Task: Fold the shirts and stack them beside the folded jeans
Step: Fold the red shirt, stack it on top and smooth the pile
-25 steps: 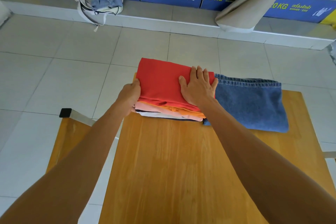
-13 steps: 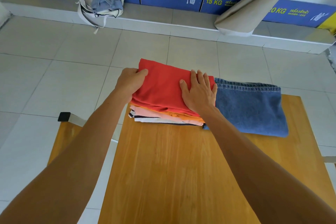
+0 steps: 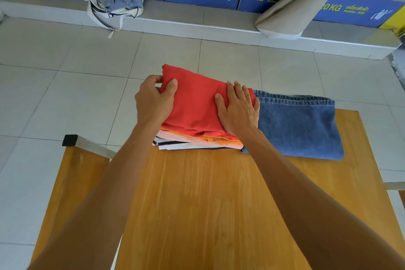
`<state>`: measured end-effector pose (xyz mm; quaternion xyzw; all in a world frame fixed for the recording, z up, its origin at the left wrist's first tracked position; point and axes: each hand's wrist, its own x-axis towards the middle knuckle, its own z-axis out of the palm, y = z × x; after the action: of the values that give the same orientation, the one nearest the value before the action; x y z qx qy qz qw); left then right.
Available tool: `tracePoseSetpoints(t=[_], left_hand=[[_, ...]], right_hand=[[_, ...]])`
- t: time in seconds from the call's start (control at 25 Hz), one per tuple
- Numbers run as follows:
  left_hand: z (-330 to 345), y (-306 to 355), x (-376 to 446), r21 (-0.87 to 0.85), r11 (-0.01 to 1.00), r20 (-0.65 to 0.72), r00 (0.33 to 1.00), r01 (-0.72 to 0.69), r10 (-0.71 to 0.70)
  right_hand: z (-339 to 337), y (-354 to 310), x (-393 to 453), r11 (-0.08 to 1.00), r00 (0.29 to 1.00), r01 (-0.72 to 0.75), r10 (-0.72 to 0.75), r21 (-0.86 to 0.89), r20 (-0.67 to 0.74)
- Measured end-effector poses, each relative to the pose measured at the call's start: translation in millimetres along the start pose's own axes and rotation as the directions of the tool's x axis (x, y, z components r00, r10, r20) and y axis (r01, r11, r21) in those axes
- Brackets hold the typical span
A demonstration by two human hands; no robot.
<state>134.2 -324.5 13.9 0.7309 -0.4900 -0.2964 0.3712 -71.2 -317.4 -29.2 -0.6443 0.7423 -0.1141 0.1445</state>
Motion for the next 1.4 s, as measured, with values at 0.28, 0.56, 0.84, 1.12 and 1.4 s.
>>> tracePoseSetpoints(t=[0.28,0.56,0.84,1.12,1.4], left_hand=[[-8.3,-9.4,14.7,0.406,0.906,0.079,0.983,0.120,-0.166],[49.2,1.5,-5.8,0.580,0.596,0.441,0.830,-0.555,0.343],[60.4,-30.5,-7.3,0.638,0.603,0.354,0.878,-0.479,0.324],[60.0,-30.0,-10.1,0.639,0.605,0.357,0.880,-0.475,0.313],[59.1,-18.2,-1.2,0.630,0.617,0.450,0.869,-0.472,0.205]], right_hand=[[-8.0,-15.3,4.4,0.986,0.999,0.030,-0.024,-0.163,0.037],[5.5,-43.9,-1.6,0.958,0.971,0.236,-0.228,-0.163,0.066],[12.8,-14.9,-4.8,0.967,0.995,0.099,-0.102,-0.235,0.000],[4.2,-7.6,-0.9,0.969,0.982,0.170,-0.152,-0.177,0.109],[0.6,-11.1,-0.4,0.964,0.982,0.161,-0.134,-0.212,0.136]])
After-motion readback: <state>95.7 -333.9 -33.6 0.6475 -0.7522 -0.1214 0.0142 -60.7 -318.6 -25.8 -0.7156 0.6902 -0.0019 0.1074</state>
